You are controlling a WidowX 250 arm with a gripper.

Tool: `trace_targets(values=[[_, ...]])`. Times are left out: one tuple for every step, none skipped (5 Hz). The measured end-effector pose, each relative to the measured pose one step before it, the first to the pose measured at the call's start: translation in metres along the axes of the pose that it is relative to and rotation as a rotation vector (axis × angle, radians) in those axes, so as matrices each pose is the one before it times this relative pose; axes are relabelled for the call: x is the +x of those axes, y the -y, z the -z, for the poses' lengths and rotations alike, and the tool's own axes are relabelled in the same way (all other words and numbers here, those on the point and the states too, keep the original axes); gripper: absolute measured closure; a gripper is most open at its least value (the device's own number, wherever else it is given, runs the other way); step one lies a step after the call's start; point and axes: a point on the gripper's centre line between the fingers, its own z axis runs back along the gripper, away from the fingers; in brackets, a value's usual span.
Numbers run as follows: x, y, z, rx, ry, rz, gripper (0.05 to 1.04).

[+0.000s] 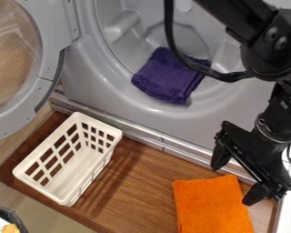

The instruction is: Take the purple cloth out of the washing machine and put it in the white basket

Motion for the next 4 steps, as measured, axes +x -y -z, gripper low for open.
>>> trace_targets(values=[[-0.00480,0.00062,0.00933,0.0049,-0.0331,-0.0030,0.085],[-0.01085,-0.00810,0.00852,0.0080,-0.0321,-0.0356,0.085],[-0.00949,-0.01782,-0.00498,0.0044,0.0104,-0.0588,0.085],[-0.01026,-0.02354,-0.00396,-0.0131,0.0357,-0.0756,0.085]])
